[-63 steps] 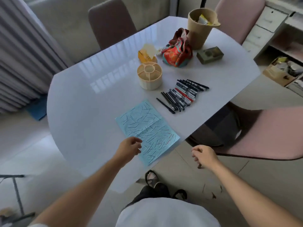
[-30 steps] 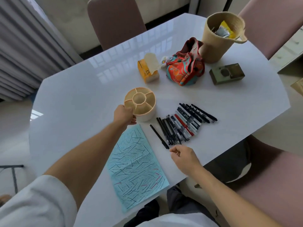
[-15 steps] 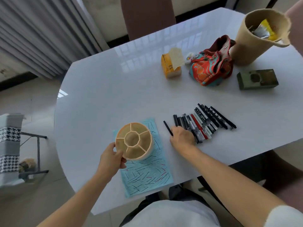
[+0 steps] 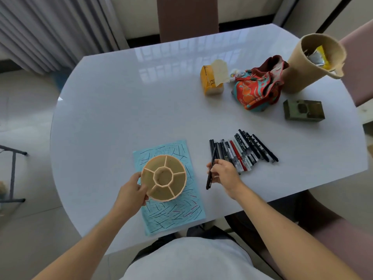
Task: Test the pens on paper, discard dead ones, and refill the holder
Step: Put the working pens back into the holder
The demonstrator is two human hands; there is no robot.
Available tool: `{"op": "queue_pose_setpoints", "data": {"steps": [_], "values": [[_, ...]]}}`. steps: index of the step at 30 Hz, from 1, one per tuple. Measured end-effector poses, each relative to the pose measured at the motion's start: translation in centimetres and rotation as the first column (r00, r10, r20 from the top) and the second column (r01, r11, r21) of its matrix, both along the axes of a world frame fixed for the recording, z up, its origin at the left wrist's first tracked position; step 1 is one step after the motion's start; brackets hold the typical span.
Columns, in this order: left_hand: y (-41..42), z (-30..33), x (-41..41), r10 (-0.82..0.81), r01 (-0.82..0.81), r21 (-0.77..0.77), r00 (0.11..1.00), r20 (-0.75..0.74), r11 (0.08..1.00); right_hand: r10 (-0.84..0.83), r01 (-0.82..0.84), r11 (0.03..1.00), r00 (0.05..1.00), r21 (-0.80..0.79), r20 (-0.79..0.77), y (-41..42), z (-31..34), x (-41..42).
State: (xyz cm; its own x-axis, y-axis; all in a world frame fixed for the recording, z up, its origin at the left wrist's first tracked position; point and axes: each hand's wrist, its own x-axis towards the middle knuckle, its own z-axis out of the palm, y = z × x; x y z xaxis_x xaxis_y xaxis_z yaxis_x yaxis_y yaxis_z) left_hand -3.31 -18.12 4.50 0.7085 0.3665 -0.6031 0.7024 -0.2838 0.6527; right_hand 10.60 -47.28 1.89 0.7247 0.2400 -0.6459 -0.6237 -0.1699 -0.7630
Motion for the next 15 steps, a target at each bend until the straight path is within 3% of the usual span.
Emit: {"op": "queue_pose_setpoints", "data": {"steps": [5,7,10,13,15], "values": [[0.0,0.4,-0.1,-0.004,0.004,-0.014,1.000,0.011,1.000,-0.090,0.095,0.992,0.994,0.082,-0.067,-1.1,0.1,-0.7],[-0.1,0.5,-0.2,-0.003,0.003,-0.002,1.000,0.007,1.000,-0.149,0.151,0.988,0.987,0.032,-0.052,-1.7,0.1,-0.9],[-0.3,0.5,-0.2,0.001,0.000,0.037,1.000,-0.017,0.999,-0.184,0.192,0.954,0.981,-0.229,0.057,-3.0,-0.2,-1.0],[-0.6,0.4,-0.4,0.015,-0.012,0.070,0.999,-0.033,0.997,-0.019,0.111,0.864,0.982,-0.491,0.187,-4.0,-0.7,-0.6],[-0.7,0.3,-0.4,0.017,-0.014,0.090,0.999,-0.038,0.996,0.072,0.092,0.815,0.964,-0.573,0.256,-4.1,-1.0,0.1]]}}
